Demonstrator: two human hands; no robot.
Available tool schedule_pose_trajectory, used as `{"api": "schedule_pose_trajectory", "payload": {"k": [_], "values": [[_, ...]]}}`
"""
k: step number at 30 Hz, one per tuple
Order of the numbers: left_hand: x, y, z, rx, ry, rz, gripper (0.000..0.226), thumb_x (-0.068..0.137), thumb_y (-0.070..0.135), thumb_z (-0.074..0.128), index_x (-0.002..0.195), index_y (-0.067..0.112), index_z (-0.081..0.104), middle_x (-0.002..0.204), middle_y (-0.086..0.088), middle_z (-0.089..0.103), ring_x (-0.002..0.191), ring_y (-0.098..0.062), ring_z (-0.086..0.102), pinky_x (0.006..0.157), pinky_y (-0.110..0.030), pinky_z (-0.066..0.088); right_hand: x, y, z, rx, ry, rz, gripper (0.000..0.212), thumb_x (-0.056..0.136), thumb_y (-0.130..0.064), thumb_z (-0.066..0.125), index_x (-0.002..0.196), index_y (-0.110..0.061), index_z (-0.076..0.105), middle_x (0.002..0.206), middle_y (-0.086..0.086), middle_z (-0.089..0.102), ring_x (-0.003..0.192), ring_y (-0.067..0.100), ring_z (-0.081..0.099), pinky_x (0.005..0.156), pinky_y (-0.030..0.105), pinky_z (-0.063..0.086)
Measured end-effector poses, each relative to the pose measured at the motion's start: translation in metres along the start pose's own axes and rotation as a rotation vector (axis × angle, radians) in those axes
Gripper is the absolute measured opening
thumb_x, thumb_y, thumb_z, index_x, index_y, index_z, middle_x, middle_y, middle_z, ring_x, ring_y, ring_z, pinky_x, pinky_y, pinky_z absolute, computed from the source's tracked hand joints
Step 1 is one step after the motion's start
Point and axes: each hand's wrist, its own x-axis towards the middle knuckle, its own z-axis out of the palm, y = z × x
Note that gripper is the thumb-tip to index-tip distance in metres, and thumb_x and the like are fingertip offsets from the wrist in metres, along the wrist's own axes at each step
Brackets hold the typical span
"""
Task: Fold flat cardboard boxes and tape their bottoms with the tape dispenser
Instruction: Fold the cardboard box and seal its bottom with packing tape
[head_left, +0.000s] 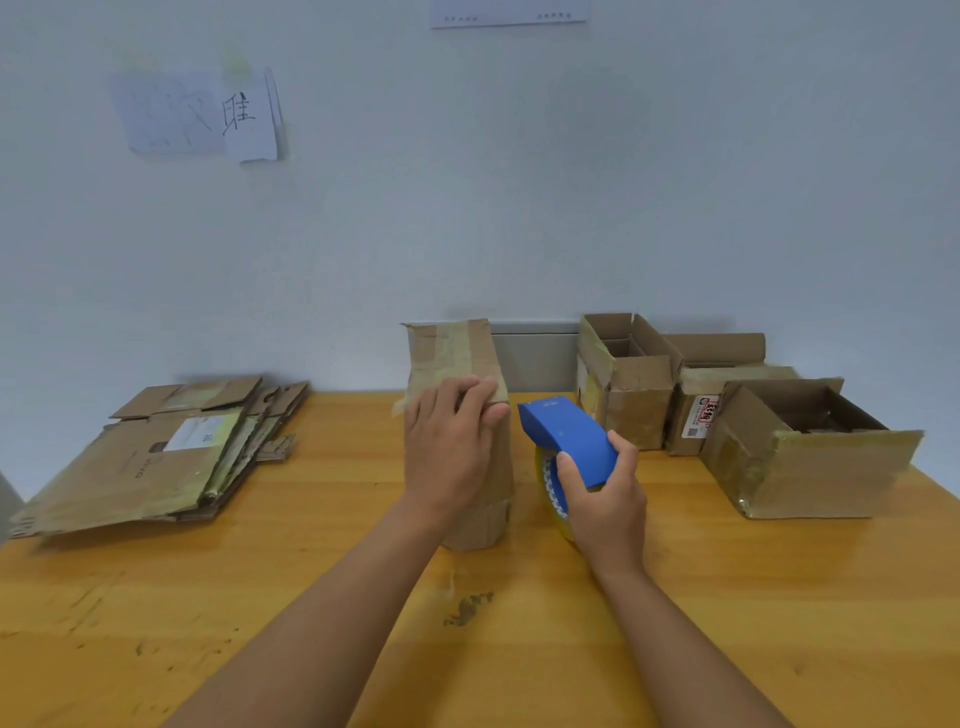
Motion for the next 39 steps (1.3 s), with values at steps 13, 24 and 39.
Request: {"api": "schedule_pose_trajectory", "payload": {"k": [13,24,39], "values": [[-0.001,0.000,0.002,-0.020,0.070,-0.121,0.044,0.088,0.061,0.055,0.107,0.023,0.066,0.101,0.005,0.057,0.097,-0.014,0.049,0.091,-0.026,0.027,-0.003,-0.001,-0.002,0.011,-0.007,0.006,0.064,0.089,-0.047,0.066,0.140,-0.020,0.039,0.113,-0.007,0.050,0.098,0.018,0.057,0.074,0.039,0.055],[0.002,0.010,0.002,0.019,-0.030,0.014,0.036,0.094,0.047,0.061,0.117,0.020,0.068,0.110,0.005,0.063,0.101,-0.018,0.055,0.093,-0.030,0.031,-0.003,0.000,-0.003,-0.001,-0.008,-0.014,0.067,0.088,-0.051,0.064,0.140,-0.020,0.038,0.114,-0.004,0.052,0.092,0.015,0.055,0.066,0.029,0.051],[0.014,-0.006,-0.021,0.023,-0.253,0.041,0.035,0.100,0.044,0.047,0.128,0.032,0.064,0.131,0.000,0.060,0.124,-0.025,0.053,0.099,-0.045,0.038,-0.004,0.003,-0.002,-0.002,-0.011,-0.013,0.065,0.089,-0.051,0.065,0.140,-0.023,0.036,0.112,-0.006,0.048,0.086,0.010,0.055,0.063,0.026,0.051]]}}
